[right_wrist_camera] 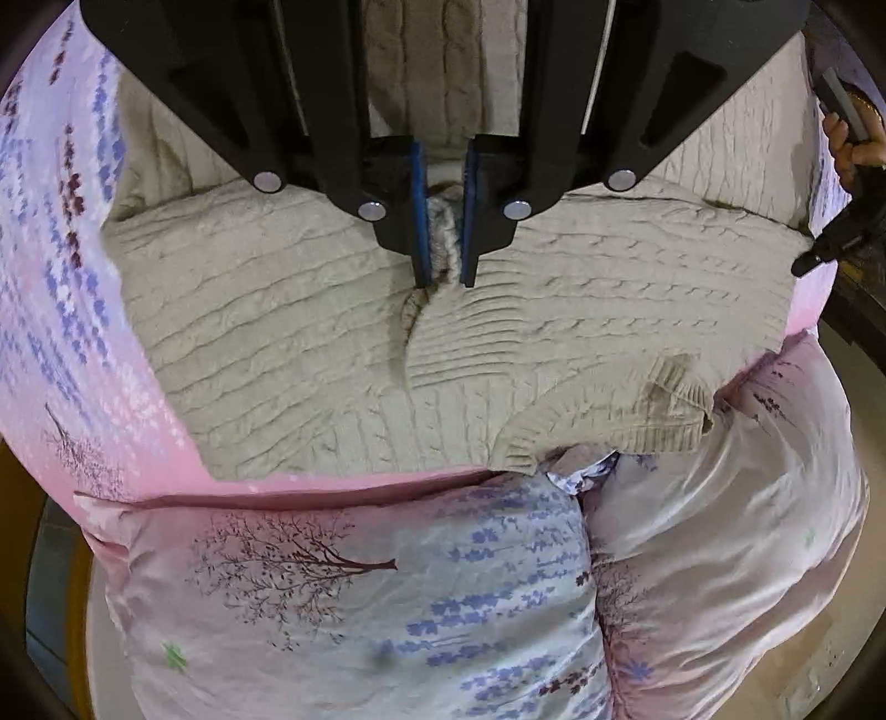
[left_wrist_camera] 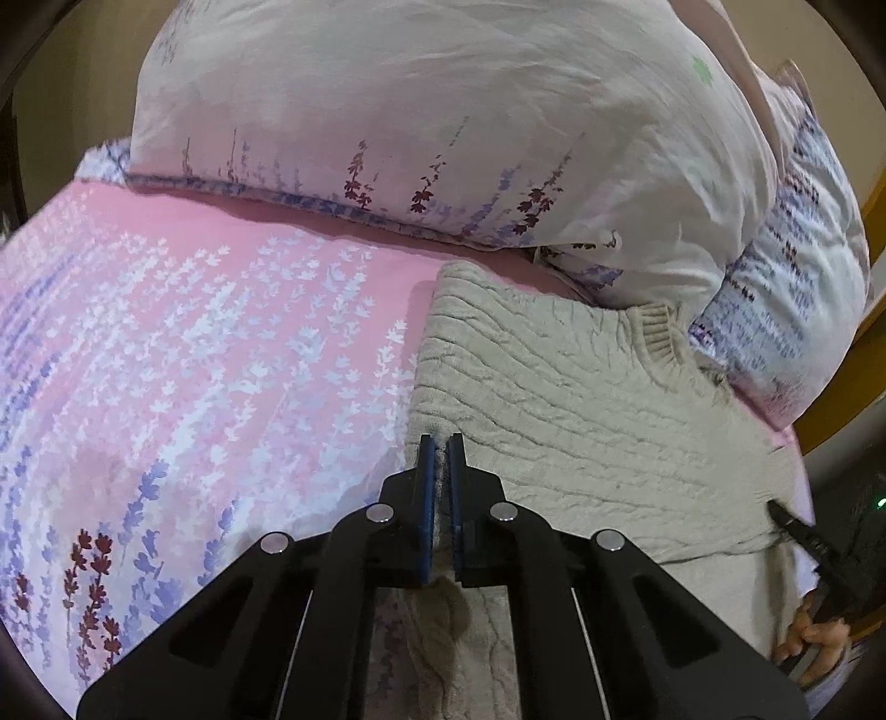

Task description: Fold small clothes

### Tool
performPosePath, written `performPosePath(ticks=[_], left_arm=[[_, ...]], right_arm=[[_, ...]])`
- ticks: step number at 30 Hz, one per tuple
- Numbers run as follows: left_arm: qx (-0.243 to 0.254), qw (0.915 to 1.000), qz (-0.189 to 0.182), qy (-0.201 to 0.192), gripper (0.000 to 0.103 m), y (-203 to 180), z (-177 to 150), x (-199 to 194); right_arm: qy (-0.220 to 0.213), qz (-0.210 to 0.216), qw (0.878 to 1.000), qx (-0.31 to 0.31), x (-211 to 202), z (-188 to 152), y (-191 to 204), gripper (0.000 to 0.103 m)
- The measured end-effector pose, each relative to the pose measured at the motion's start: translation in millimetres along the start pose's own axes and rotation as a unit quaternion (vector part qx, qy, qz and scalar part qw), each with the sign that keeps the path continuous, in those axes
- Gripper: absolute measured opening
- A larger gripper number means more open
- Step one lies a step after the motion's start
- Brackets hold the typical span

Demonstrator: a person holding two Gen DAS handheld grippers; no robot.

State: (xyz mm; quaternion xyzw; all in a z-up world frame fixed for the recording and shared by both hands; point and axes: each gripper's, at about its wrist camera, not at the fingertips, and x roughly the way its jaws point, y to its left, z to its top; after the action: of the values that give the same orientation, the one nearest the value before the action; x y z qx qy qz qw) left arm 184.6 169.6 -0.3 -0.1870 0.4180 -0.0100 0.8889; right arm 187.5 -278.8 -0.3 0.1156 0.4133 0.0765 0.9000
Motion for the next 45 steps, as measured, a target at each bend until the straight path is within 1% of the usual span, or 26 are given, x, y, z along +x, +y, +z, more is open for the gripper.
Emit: performPosePath(ticks=[3,5,7,8,9,10,15,16,17,18,20,21,23,25,26,27,28,29,30,33,36,37,38,40,41,45], left_arm=[[0.022,0.9996,0.016,-0.008,0.004,-6.2,-1.8,-0.4],[0.026,0.9995,0.012,-0.015,0.004,-7.8,-2.4,-5.7],[0.029,0.999,0.005,-0.033,0.004,-10.4,-3.4,-17.8],[0.032,0.9987,0.003,-0.041,0.004,-12.3,-4.1,-21.8],[0.04,0.998,-0.006,-0.049,0.005,-16.9,-5.0,-27.1],[0.047,0.9975,-0.012,-0.051,0.005,-21.6,-5.9,-30.1],[0.081,0.9965,-0.014,-0.017,0.005,-41.5,-11.5,-19.2],[0.082,0.9966,-0.006,-0.004,0.005,-42.0,-12.7,-12.9],[0.079,0.9968,-0.003,0.006,0.005,-41.0,-14.2,-7.8],[0.072,0.9973,-0.005,0.015,0.007,-37.5,-15.5,-2.1],[0.062,0.9979,-0.013,0.015,0.007,-34.8,-14.0,-2.0],[0.056,0.9981,-0.016,0.018,0.007,-33.5,-12.6,-1.9],[0.042,0.9985,-0.027,0.025,0.007,-29.8,-11.2,-4.1],[0.026,0.9981,-0.046,0.031,0.007,-26.4,-13.7,-11.7],[0.017,0.9973,-0.063,0.032,0.01,-20.4,-15.5,-20.2],[0.012,0.9968,-0.072,0.033,0.022,-16.3,-17.5,-26.8],[0.007,0.996,-0.083,0.032,0.031,-9.4,-21.4,-37.3],[0.005,0.9955,-0.09,0.03,0.052,-2.8,-26.8,-48.3],[0.005,0.9957,-0.088,0.027,0.065,1.5,-31.5,-56.2],[0.013,0.9964,-0.08,0.027,0.066,15.6,-51.6,-79.7],[0.0,0.995,-0.094,0.036,0.066,30.2,-72.6,-96.4],[-0.004,0.9943,-0.099,0.039,0.066,33.0,-78.9,-100.0],[-0.008,0.9937,-0.104,0.042,0.066,34.7,-85.3,-103.0],[-0.017,0.9917,-0.117,0.05,0.065,35.9,-101.2,-109.1],[-0.016,0.9915,-0.121,0.047,0.065,34.6,-107.6,-113.8],[-0.02,0.9888,-0.14,0.049,0.064,26.7,-127.5,-124.2]], right_arm=[[0.005,-0.009,1.0,-0.012,0.9,0.4,2.1,0.012],[-0.002,-0.024,1.0,-0.017,-5.1,1.0,5.8,0.033],[-0.037,-0.021,0.999,-0.012,-22.1,-0.4,5.7,0.038],[-0.051,-0.016,0.998,-0.016,-28.8,-0.8,7.7,0.038],[-0.057,-0.013,0.998,-0.026,-33.1,-1.0,12.0,0.038],[-0.052,-0.007,0.998,-0.038,-32.5,-0.9,17.1,0.038],[-0.015,0.003,0.997,-0.077,-15.8,-6.9,38.8,0.039],[0.003,-0.003,0.997,-0.081,-8.7,-9.5,40.3,0.043],[0.015,-0.011,0.996,-0.084,-3.8,-12.4,40.8,0.044],[0.007,-0.016,0.996,-0.093,-2.8,-14.3,42.8,0.046],[0.007,-0.016,0.995,-0.095,-2.2,-15.3,43.2,0.05],[0.007,-0.012,0.996,-0.092,-1.5,-15.0,42.9,0.052],[0.012,0.006,0.996,-0.089,-1.5,-14.0,42.6,0.062],[0.014,0.029,0.997,-0.073,-9.8,-14.4,38.0,0.067],[0.008,0.041,0.997,-0.063,-18.6,-16.0,32.2,0.072],[0.001,0.048,0.997,-0.056,-25.1,-16.4,28.4,0.075],[-0.009,0.054,0.997,-0.047,-38.1,-19.2,17.3,0.079],[-0.016,0.058,0.997,-0.038,-49.0,-22.3,5.7,0.08],[-0.02,0.062,0.997,-0.029,-55.8,-23.7,-3.6,0.08],[-0.027,0.061,0.998,0.021,-82.9,-38.0,-53.6,0.081],[-0.024,0.054,0.995,0.082,-102.7,-65.5,-103.8,0.08],[-0.021,0.056,0.994,0.094,-105.6,-72.9,-114.3,0.077],[-0.016,0.059,0.993,0.105,-108.3,-81.5,-123.5,0.072],[-0.002,0.073,0.99,0.119,-111.1,-96.9,-133.5,0.063],[0.004,0.084,0.989,0.121,-111.6,-104.3,-134.6,0.06],[0.012,0.116,0.986,0.12,-116.7,-127.1,-132.9,0.056]])
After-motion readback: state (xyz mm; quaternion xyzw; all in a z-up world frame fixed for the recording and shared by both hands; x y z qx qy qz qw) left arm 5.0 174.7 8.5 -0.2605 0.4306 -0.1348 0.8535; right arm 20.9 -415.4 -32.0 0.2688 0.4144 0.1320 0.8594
